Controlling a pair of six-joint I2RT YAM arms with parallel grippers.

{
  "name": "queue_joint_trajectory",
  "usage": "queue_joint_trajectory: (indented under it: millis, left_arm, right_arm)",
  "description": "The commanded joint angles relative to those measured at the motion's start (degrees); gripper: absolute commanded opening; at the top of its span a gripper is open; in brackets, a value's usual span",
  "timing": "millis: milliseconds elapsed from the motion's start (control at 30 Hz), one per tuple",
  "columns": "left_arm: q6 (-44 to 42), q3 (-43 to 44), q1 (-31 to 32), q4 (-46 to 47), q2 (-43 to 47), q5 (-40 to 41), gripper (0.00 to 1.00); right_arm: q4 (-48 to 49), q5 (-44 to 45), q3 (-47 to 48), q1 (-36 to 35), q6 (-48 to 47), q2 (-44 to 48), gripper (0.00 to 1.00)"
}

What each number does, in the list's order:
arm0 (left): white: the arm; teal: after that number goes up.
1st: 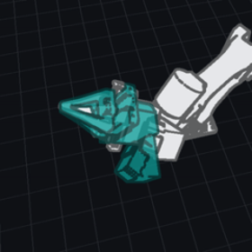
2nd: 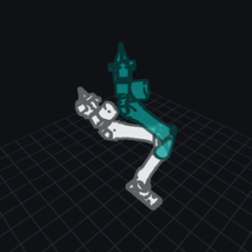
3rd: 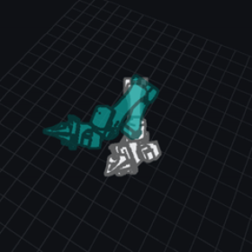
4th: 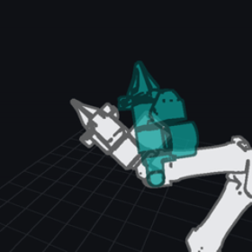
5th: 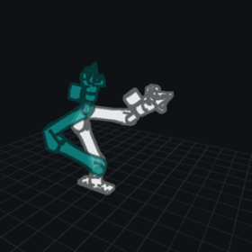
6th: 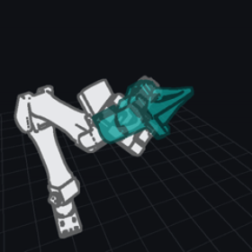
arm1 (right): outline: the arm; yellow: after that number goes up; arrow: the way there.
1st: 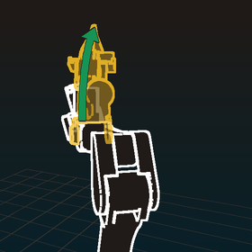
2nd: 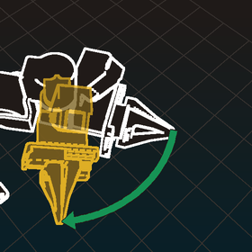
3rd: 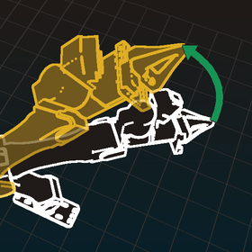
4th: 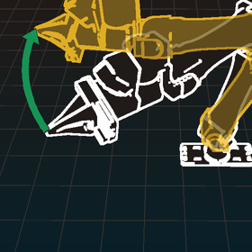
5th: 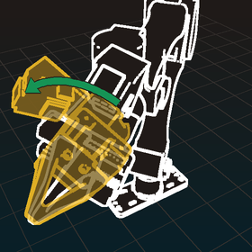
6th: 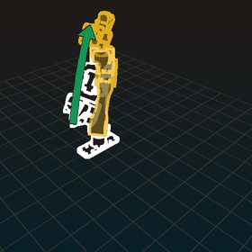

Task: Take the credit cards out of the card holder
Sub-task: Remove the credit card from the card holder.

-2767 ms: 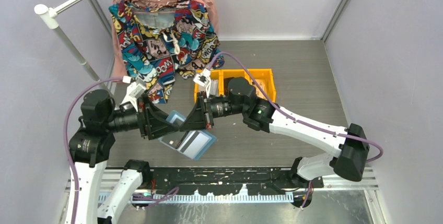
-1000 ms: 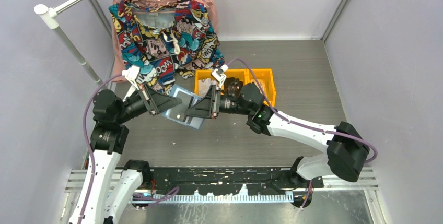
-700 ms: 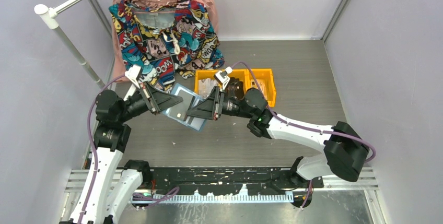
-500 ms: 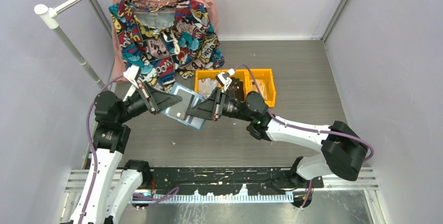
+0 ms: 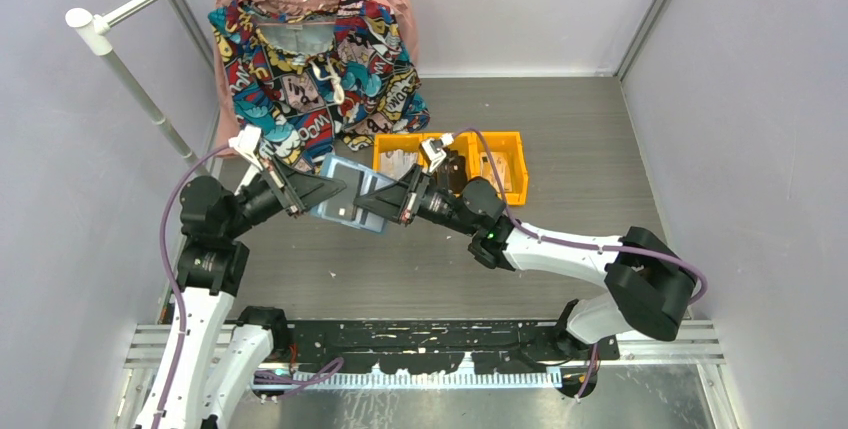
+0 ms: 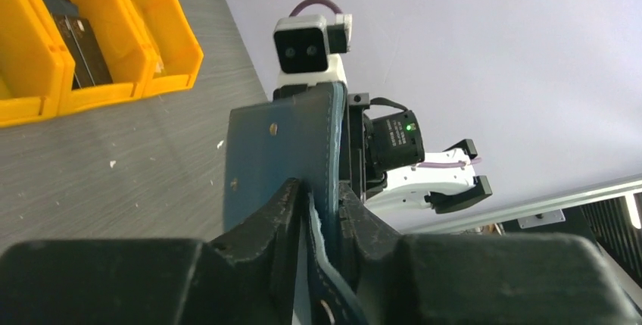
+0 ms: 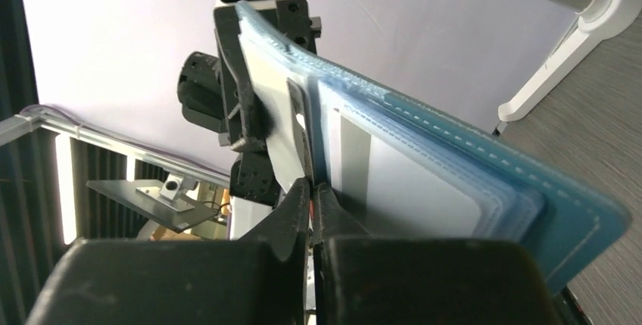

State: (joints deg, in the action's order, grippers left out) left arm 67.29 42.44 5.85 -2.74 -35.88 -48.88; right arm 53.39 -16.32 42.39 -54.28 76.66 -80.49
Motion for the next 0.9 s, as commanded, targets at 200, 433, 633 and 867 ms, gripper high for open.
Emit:
queue_joint_trajectory:
  millis: [200,433,633,867]
  left_arm:
    - [2.01,-1.20,1.46,-1.57,0.27,-9.89,0.27]
    - [3.84,-0.31,1.30,1.05,-0.42,-10.23,0.19]
    - [3.84,-0.50,1.02,1.50,-0.77,-9.03,0.09]
    - [4.00,0.09,0.83,1.70,-0.75,-7.99,0.00]
  right_arm:
    - [8.25,8.42,-4.77,0.93,-1.58,6.29,0.01]
    - [5.75,7.44,-8.16,0.89,-2.50,8.69,0.01]
    - [3.82,4.94,-8.22,0.20,-3.39,10.37,0.01]
    - [2.15,4.33,-8.40,-0.64,-4.28,11.65,0.01]
